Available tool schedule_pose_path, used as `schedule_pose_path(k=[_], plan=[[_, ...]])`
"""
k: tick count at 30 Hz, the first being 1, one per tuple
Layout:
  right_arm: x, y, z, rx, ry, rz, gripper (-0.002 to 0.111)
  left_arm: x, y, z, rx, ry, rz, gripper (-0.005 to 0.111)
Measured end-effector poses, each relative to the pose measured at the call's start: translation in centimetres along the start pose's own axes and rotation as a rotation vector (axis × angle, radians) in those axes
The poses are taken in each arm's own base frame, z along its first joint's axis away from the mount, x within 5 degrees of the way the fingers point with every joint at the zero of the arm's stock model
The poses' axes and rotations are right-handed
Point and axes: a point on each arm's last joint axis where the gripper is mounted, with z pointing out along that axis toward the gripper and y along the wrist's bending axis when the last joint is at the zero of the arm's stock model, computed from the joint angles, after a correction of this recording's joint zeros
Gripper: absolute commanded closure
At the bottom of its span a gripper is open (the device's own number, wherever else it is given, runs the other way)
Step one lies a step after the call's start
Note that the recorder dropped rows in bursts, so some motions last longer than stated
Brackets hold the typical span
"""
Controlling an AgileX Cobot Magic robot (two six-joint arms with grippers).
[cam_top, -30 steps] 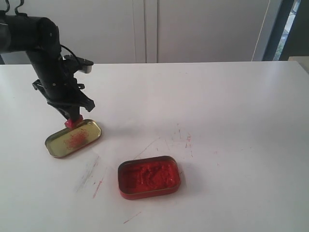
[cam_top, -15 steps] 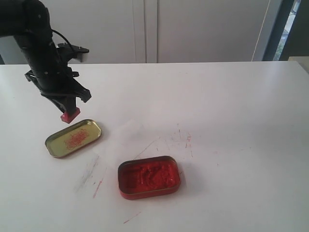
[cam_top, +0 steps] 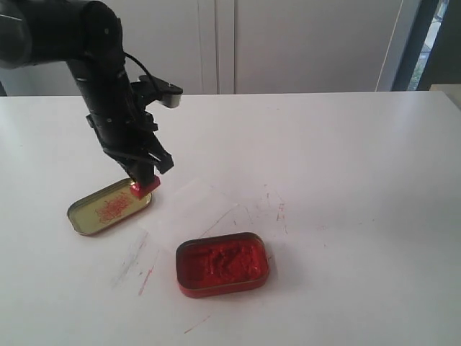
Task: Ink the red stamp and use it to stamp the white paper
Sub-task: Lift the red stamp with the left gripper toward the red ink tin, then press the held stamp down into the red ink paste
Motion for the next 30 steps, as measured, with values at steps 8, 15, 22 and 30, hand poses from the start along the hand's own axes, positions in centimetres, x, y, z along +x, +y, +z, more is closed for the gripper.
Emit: schedule_pose_path(k=[8, 15, 22, 30], plan=[[0.0, 0.0, 0.0, 0.0, 0.0, 0.0, 0.108, -0.8, -3.6, 0.3, 0.052, -0.001, 0.115, 0.107], [0.0, 0.0, 0.0, 0.0, 0.0, 0.0, 0.108, -1.4, -7.7, 0.7, 0.075, 0.007, 0.249, 0.107], [0.0, 0.0, 0.0, 0.0, 0.0, 0.0, 0.108, -0.4, -10.3, 2.6, 0.114, 0.06, 0.341, 0.107], [0.0, 0.0, 0.0, 0.0, 0.0, 0.0, 0.108, -0.7, -11.7, 2.6, 0.261, -0.023, 0.385, 0.107]])
